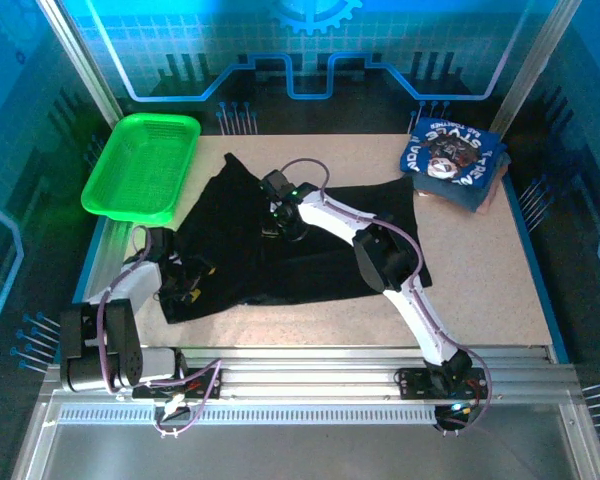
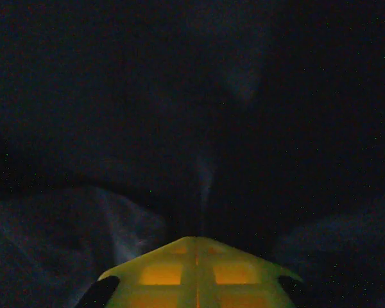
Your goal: Fold and stack the t-shirts
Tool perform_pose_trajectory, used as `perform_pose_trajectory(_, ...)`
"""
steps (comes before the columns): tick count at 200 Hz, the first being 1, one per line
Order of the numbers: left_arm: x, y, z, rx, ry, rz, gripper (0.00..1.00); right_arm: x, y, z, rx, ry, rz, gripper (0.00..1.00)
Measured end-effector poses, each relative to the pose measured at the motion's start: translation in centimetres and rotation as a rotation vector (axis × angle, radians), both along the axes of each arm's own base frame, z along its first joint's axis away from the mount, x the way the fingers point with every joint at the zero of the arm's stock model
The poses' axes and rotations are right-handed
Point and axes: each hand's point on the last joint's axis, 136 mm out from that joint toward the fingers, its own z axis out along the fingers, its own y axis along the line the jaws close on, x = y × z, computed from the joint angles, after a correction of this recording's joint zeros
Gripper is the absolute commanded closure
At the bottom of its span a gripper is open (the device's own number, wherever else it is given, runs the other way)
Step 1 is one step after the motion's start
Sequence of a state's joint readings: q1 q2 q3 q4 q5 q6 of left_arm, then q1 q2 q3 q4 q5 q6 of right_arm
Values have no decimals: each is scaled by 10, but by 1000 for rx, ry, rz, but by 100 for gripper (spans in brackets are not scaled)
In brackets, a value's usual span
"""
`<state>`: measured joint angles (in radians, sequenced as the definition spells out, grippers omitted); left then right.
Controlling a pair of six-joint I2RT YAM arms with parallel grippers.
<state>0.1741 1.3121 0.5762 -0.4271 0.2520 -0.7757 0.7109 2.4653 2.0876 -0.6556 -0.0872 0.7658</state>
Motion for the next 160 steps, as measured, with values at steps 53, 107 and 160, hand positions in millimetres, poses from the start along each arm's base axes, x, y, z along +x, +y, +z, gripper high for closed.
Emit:
perform_pose_trajectory(53,-1,-1,29,-4,-60,3,28,1,-46,51,27,-72,-2,36)
perform_pose_trajectory(107,43,-6,111,23,-283,-52,26,-24,-191,156,2,-232,-117,33)
perform_pose_trajectory(160,58,-29,50,41,-76,-176,49,-78,-328,29,-165,117,-342,80)
